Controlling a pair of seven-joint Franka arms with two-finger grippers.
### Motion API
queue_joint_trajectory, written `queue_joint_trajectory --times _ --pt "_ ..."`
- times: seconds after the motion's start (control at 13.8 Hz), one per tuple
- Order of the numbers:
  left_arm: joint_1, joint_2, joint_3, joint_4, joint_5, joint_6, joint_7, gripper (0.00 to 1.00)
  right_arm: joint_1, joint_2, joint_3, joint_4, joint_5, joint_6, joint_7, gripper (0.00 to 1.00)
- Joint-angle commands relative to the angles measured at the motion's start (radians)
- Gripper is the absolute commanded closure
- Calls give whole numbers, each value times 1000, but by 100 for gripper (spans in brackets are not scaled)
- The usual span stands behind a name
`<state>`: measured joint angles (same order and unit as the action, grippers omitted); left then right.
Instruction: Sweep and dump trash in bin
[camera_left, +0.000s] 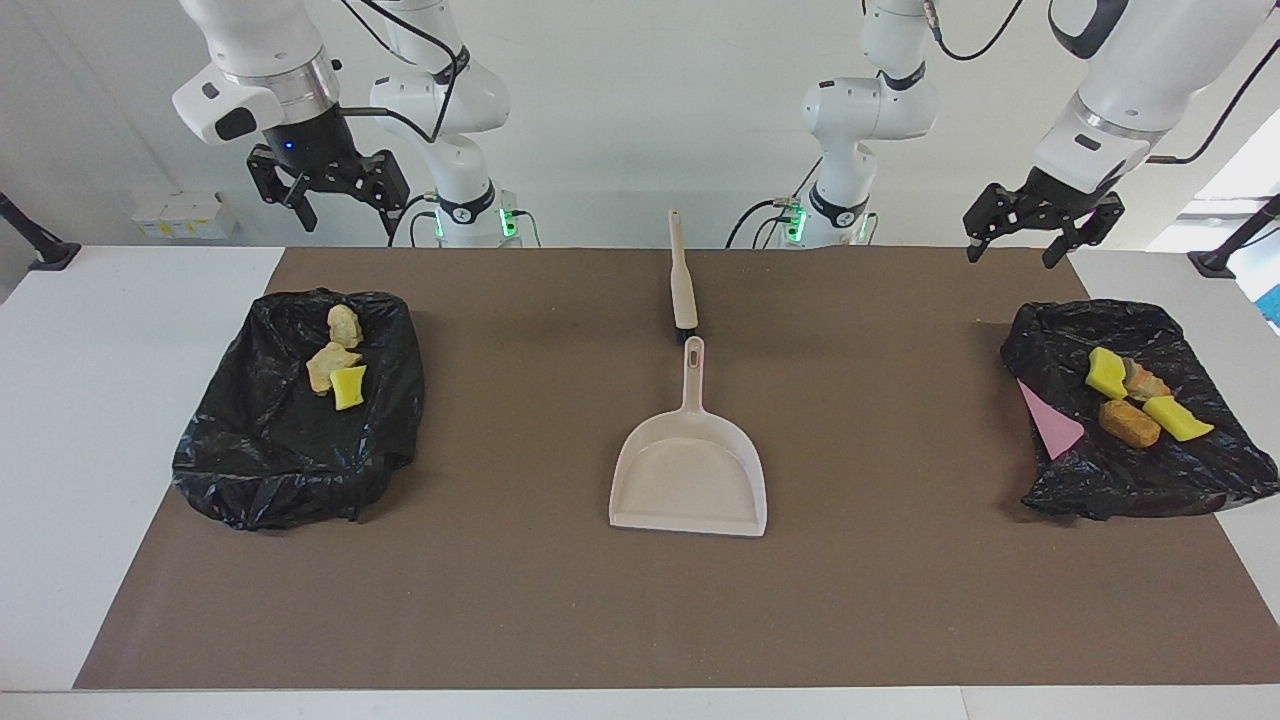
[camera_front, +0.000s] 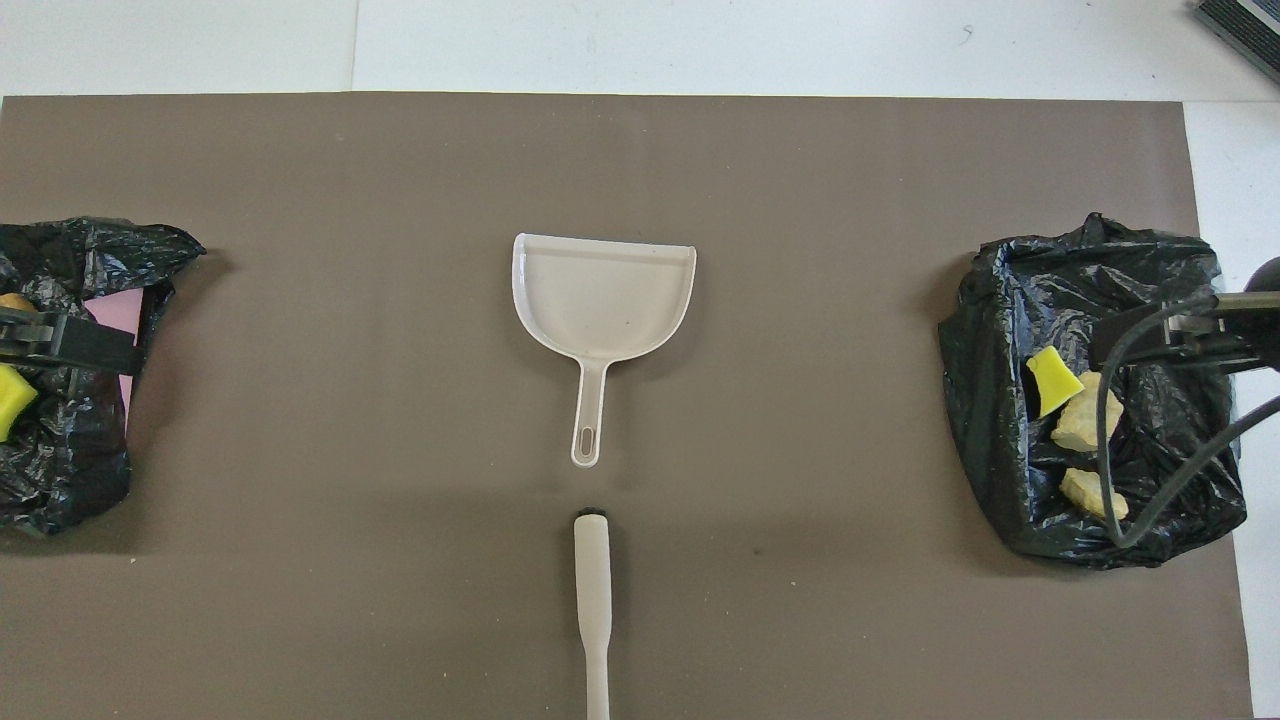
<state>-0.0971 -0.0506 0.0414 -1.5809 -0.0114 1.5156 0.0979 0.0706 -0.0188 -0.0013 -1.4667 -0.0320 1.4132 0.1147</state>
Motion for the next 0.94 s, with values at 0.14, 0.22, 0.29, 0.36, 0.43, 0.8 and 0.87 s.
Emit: queue_joint_trajectory --times 0.14,0.22,0.29,0.36,0.43,0.8,0.87 --pt "7 15 -2 47 8 -25 14 0 -12 -3 4 3 11 -10 -20 0" --pt "7 15 -2 47 8 -26 16 0 -12 -3 4 3 9 -10 -18 0" --pt "7 14 -2 44 8 -28 14 0 -12 -3 4 3 9 -10 -20 0" --pt "7 14 -2 44 8 -28 14 0 -12 -3 4 3 9 -10 -20 0" --pt "7 14 -2 44 8 -29 14 0 -12 -3 4 3 11 -10 -20 0" --pt "8 9 2 39 7 -31 16 0 -12 -3 4 3 9 -10 -20 0" --pt "8 8 2 38 7 -31 14 0 -12 -3 4 3 11 -10 -20 0"
